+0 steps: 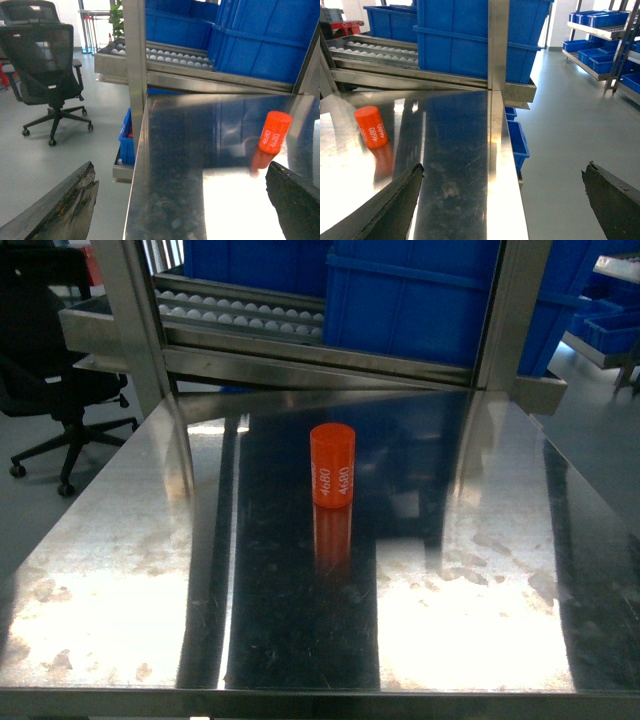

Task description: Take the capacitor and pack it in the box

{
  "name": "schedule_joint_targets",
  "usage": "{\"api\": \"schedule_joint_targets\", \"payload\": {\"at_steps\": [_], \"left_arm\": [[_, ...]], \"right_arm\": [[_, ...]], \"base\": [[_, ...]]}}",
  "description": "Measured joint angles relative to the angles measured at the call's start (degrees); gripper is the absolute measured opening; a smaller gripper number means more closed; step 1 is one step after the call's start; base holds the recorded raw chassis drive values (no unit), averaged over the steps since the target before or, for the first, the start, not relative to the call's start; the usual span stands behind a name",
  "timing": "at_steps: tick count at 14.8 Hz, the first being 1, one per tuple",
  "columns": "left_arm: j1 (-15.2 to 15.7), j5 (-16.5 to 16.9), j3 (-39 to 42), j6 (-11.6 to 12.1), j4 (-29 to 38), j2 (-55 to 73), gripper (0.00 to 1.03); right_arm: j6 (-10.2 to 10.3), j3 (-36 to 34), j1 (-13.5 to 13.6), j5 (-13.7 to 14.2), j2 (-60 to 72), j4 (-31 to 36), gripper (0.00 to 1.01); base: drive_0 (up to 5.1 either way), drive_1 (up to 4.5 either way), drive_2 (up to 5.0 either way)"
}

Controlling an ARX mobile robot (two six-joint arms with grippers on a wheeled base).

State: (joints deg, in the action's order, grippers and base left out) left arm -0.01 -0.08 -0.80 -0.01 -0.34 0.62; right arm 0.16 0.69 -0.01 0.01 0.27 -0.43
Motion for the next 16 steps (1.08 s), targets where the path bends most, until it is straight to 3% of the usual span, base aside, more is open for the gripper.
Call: {"api": "schedule_joint_targets", "payload": {"at_steps": [16], "left_arm": [[0.00, 0.07, 0.00, 0.04, 0.07, 0.00, 0.98]], "right_arm": [[-0.02, 0.00, 0.00, 0.00, 0.00, 0.13, 0.98]], "base": [[0.0, 0.00, 0.0]]}}
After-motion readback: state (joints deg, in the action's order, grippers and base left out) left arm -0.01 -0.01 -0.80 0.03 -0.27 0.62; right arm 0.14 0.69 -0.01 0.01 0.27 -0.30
